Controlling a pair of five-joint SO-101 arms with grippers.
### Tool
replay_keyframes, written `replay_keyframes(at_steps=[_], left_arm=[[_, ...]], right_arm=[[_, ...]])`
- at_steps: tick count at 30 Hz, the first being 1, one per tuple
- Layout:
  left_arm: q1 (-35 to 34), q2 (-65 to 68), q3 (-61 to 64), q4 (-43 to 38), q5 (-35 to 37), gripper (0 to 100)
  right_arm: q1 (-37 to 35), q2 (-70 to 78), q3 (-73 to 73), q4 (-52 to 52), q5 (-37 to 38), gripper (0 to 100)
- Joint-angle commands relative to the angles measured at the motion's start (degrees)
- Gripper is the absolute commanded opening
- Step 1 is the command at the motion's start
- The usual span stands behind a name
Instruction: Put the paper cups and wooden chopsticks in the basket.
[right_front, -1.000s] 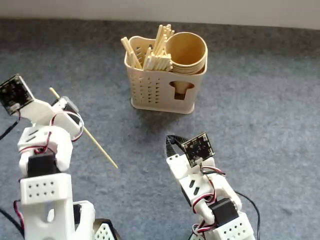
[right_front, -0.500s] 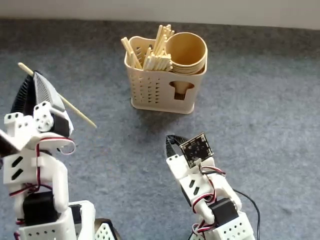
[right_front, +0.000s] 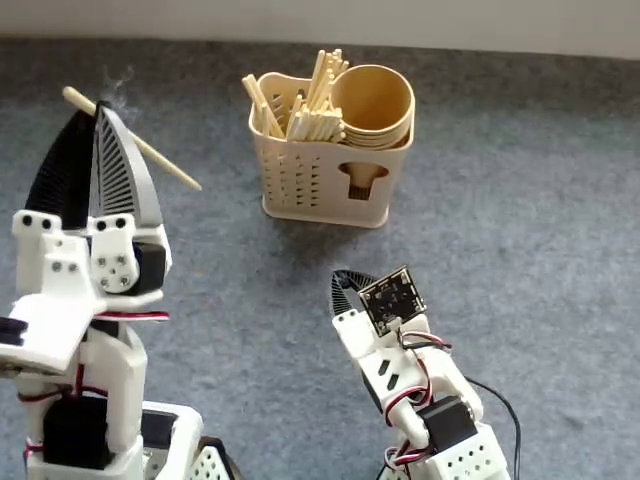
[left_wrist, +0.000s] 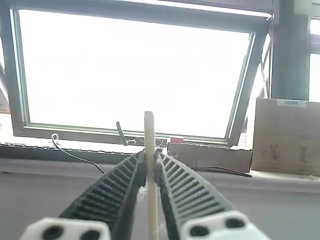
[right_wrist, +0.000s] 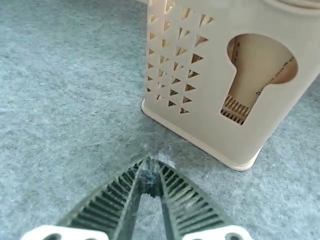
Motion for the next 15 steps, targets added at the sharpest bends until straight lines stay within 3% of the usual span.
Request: replay_keyframes(at_steps=[1, 15], left_arm=[[2.07, 10.77, -10.77, -0.88, -0.35, 1], [4.62, 54.02, -48.92, 2.2, 0.0, 1]], right_arm=[[0.66, -0.66, -0.13, -1.27, 0.53, 0.6], [0.66, -0.66, -0.13, -1.27, 0.79, 0.6]])
